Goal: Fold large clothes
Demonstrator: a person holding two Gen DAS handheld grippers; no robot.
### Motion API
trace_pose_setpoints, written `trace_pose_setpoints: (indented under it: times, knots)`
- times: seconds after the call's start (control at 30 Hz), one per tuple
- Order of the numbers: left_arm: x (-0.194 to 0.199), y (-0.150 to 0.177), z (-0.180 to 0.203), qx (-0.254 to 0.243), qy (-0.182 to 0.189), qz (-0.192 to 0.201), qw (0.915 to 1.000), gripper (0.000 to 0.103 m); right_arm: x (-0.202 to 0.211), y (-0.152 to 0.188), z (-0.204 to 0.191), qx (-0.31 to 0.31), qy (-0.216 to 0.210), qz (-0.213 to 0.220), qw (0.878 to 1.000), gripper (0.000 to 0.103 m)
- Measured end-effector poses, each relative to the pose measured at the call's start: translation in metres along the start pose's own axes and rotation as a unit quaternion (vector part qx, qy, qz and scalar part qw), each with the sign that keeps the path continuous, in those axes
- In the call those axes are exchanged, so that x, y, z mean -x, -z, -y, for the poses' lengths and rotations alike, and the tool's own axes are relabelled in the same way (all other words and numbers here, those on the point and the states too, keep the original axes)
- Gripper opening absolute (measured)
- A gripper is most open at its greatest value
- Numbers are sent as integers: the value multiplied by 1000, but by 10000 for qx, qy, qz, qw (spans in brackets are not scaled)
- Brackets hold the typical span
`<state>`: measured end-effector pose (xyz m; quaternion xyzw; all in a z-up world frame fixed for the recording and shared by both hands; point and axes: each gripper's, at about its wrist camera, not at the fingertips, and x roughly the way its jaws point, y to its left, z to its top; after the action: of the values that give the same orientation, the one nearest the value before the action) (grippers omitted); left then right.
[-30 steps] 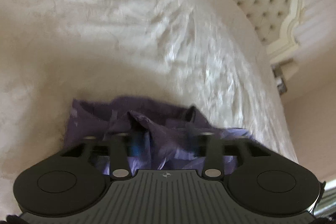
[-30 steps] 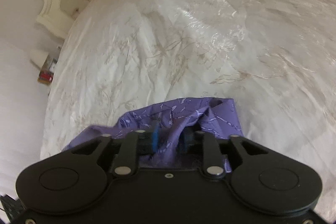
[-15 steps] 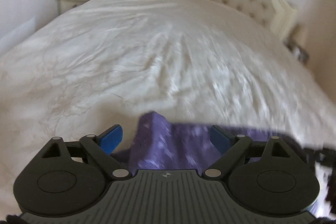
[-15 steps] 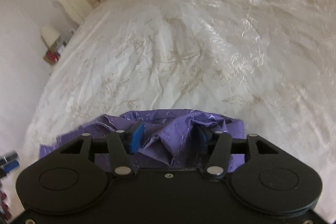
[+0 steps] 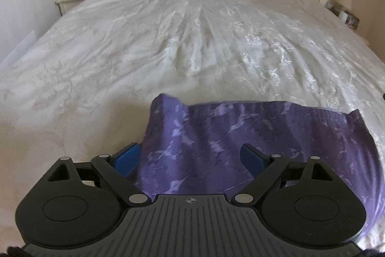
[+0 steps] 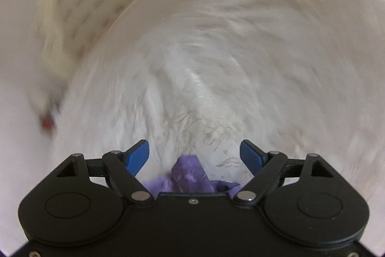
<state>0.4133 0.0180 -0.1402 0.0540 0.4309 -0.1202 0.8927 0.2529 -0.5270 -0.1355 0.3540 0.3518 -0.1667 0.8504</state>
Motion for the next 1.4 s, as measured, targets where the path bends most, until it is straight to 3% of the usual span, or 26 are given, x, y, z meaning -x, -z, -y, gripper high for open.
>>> trace_pose_setpoints:
  times: [0.1, 0.23, 0.33, 0.43, 0.5, 0.63, 0.7, 0.77, 0.83, 0.93, 1.4]
  knots:
    - [-7, -1, 36, -347, -145, 9, 9993, 90, -4, 35, -64, 1759, 14, -99, 9844, 87]
    - [-20, 0, 72, -550, -120, -35, 9984, 90, -26, 99, -127, 3242, -213, -527, 9443, 87]
    - [-37, 4, 79, -644, -259, -33, 9976, 90, -43, 131, -147, 3734, -269, -733, 9244, 87]
    - [-69, 12, 65, -760, -720, -286, 9941, 92, -66, 148, -147, 4104, -19, -974, 9067, 88]
    - [-89, 20, 40, -649, -893, -432, 9929, 93, -81, 150, -133, 4261, 157, -997, 8990, 101]
    - [-101, 22, -3, -304, -718, -456, 9959, 102, -97, 127, -94, 3765, 176, -1064, 9201, 102]
    - [-106, 22, -13, -284, -815, -505, 9950, 103, -103, 116, -85, 3546, 295, -984, 9294, 102]
    - [-112, 22, -26, 118, -521, -615, 9967, 103, -107, 106, -73, 3250, 379, -976, 9399, 102]
    - [-115, 22, -28, 201, -479, -630, 9967, 103, -110, 100, -66, 3045, 386, -1001, 9465, 102]
    - [-115, 22, -21, 134, -580, -595, 9965, 103, -108, 104, -64, 3068, 391, -900, 9467, 102]
    - [-121, 36, -29, 417, -311, -436, 9977, 103, -108, 108, -59, 2917, 251, -691, 9537, 103]
